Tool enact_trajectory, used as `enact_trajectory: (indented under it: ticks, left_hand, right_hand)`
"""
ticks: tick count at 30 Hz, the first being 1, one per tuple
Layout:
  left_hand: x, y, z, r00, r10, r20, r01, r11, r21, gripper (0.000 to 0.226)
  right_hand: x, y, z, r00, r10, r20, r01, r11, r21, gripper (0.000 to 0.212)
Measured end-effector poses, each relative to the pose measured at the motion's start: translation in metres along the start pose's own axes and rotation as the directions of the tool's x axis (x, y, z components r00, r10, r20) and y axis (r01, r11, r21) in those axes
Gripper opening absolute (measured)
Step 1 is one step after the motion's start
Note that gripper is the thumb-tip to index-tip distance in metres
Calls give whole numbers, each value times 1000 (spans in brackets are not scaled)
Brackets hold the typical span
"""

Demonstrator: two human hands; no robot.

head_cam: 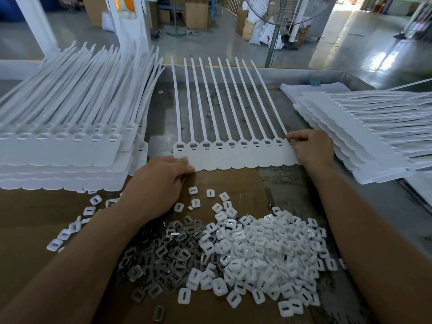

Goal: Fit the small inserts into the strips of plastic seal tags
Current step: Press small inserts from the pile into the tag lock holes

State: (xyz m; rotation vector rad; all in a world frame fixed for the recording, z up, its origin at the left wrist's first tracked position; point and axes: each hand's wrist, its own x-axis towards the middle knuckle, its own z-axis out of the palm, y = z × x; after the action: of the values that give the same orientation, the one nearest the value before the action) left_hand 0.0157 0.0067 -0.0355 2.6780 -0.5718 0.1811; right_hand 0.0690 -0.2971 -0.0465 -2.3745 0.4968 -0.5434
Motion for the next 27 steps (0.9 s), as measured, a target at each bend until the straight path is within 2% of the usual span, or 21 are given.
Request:
enact_trajectory:
  ticks: [6,15,27]
  left_hand:
    - [2,0,1,1000,-3,-3,3,1000,-3,40]
    - [2,-2,2,1000,-9,-1,9,1000,-9,40]
    - [4,0,2,1000,-11,12,11,1000,-2,40]
  right_hand:
    - [-1,1,-1,1000,-24,3,24,999,28,24]
    - [2,2,1,997,78,-21,-77,996,36,20]
    - [-5,0,-3,999,-50,7,50,999,8,27]
